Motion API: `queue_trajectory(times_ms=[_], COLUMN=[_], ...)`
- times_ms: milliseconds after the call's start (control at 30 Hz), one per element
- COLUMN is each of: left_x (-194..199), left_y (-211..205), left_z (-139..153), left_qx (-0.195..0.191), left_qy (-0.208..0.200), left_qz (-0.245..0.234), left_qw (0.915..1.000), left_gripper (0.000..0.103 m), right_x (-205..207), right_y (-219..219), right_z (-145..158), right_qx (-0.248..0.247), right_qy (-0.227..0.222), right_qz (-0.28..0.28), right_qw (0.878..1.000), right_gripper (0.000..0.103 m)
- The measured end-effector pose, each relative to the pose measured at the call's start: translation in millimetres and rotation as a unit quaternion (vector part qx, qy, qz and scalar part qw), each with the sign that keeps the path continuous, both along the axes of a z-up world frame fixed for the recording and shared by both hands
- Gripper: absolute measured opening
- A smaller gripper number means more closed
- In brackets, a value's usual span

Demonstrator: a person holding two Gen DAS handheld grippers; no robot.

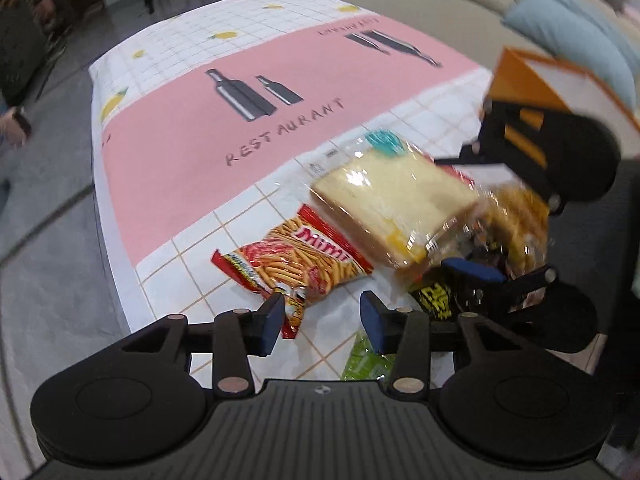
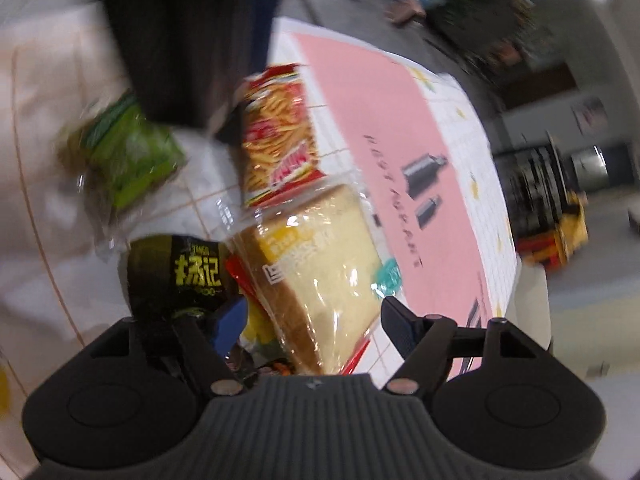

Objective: Organize snacks
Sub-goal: 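Grasp the red stick-snack bag with the left tool while the right tool grasps the bread loaf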

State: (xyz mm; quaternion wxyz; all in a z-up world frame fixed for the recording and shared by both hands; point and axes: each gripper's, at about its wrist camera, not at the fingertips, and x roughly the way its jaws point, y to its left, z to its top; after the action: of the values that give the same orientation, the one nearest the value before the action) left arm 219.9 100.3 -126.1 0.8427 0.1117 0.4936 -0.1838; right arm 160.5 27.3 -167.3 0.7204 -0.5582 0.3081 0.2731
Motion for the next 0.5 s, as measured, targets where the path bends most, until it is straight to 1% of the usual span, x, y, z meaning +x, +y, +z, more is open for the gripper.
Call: queue_trajectory(times_ms=[33,133,233,300,367,433,467,500], left_x=[2.6,12.9,24.3,31.4,35.8,40.8,42.7,44.5], left_y=[3.6,13.4,23.4,28.5,32.0,34.5,35.9,37.0], left_z=[-0.1,-3.9,-10.3,-15.2,-18.2,-21.4,-23.2,-24.8], left_qx=[-0.005,-0.01,-0.035,-0.047,-0.058,-0.072,-0.077,-0.082], left_qy=[0.001,0.003,0.017,0.024,0.022,0.028,0.03,0.034], left_qz=[0.009,0.04,0.073,0.1,0.126,0.144,0.153,0.161], left_qw=[0.9999,0.9991,0.9965,0.9935,0.9901,0.9866,0.9847,0.983], left_gripper=[0.055,0.055,0.055,0.055,0.055,0.055,0.058,0.059], right_x=[0.6,5.2,8.1,12.0,13.2,12.4,9.8,8.6], right_y=[-0.2,-0.5,0.7,1.5,1.8,1.6,1.6,1.2], right_z=[-3.2,-7.7,-8.4,-8.9,-9.0,-9.0,-9.1,-10.4], right_qx=[-0.013,-0.026,-0.027,-0.02,-0.011,-0.003,-0.003,-0.003], right_qy=[-0.002,-0.002,0.007,0.014,0.032,0.036,0.035,0.038], right_qz=[0.014,0.044,0.063,0.063,0.057,0.051,0.054,0.056], right_qw=[1.0,0.999,0.998,0.998,0.998,0.998,0.998,0.998], right_gripper=[0.072,0.073,0.073,0.069,0.059,0.056,0.049,0.048])
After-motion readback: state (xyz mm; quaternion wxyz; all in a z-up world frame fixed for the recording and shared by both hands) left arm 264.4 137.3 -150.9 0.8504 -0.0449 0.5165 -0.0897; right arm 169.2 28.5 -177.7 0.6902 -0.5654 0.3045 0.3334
